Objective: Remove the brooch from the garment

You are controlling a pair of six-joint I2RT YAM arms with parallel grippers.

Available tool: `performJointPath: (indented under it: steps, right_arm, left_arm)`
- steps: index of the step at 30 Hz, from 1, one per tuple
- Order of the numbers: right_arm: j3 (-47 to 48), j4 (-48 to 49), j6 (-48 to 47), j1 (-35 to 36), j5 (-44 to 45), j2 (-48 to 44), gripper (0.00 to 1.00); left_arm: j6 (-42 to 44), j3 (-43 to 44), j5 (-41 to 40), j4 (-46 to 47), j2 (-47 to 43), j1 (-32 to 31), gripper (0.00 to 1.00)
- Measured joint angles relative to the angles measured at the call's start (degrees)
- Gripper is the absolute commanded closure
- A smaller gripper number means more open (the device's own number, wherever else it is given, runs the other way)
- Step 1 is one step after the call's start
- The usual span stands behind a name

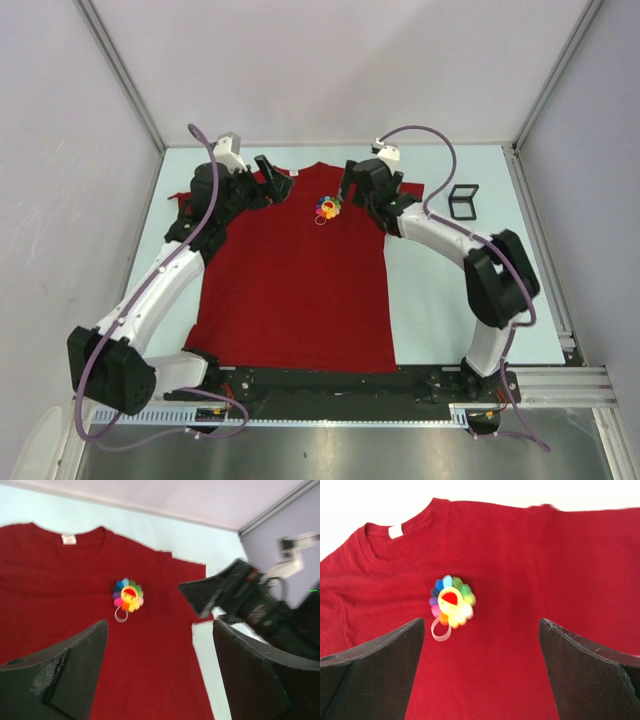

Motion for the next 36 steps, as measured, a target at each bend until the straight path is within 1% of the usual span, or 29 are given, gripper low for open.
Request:
performJointPath:
  steps: [4, 6, 10, 11, 12, 13, 15, 16, 20, 25, 28, 30, 31, 32, 36]
  right_arm:
    - [3.9, 5.4, 0.2, -1.8, -4.7, 8.3, 0.00]
    - [6.3, 7.4, 0.7, -2.6, -7.3, 11.8, 0.01]
    - [11.4, 10.0, 1.3, -3.9, -12.4, 17.7, 0.06]
    - [12.7, 11.0, 1.2, -4.1, -13.8, 19.2, 0.08]
    - [13.2, 11.8, 1.1, -4.2, -14.7, 20.1, 0.13]
    - [13.7, 12.6, 0.9, -4.3, -15.7, 21.0, 0.16]
    - [14.4, 13.2, 0.7, -4.2, -18.0, 22.9, 0.20]
    - [14.9, 13.1, 0.6, -4.2, -18.9, 23.8, 0.22]
    - [15.6, 11.3, 0.0, -3.6, -20.4, 25.5, 0.23]
    - [15.6, 9.9, -3.1, -2.4, -18.7, 25.5, 0.28]
    - [15.6, 8.0, -4.7, -2.0, -17.5, 25.5, 0.29]
    - [15.6, 7.4, -4.9, -1.8, -17.1, 25.5, 0.34]
    - [15.5, 7.2, -4.9, -1.8, -17.0, 25.5, 0.34]
    - [15.3, 7.2, -4.9, -1.8, -16.8, 25.5, 0.37]
    - [14.9, 6.8, -4.7, -2.0, -16.6, 25.5, 0.37]
  left_arm:
    - [-2.9, -1.0, 0.0, 8.3, 4.3, 0.0, 0.14]
    - [-3.6, -1.0, 0.0, 12.1, 7.1, 0.2, 0.21]
    - [-4.9, 1.4, 0.0, 16.7, 15.6, 0.8, 0.30]
    - [-5.0, 2.6, 0.0, 18.1, 18.7, 1.0, 0.36]
    - [-5.0, 3.3, 0.0, 18.9, 20.7, 1.2, 0.41]
    - [-5.0, 4.0, 0.1, 19.6, 22.9, 1.4, 0.54]
    - [-4.8, 6.0, 0.1, 19.9, 27.2, 1.8, 0.59]
    - [-4.7, 6.8, 0.3, 20.2, 28.9, 1.9, 0.64]
    - [-4.8, 7.9, 1.6, 21.6, 33.2, 2.0, 0.67]
    - [-4.8, 10.7, 4.9, 19.5, 38.3, 2.0, 0.72]
    - [-5.1, 12.4, 6.6, 18.8, 41.7, 2.0, 0.70]
    - [-5.5, 12.6, 7.4, 18.4, 43.3, 2.0, 0.69]
    - [-5.8, 12.8, 7.7, 17.7, 44.2, 1.9, 0.69]
    - [-6.0, 13.4, 8.1, 17.0, 45.2, 1.8, 0.69]
    - [-6.4, 16.6, 9.5, 14.9, 49.2, 1.7, 0.74]
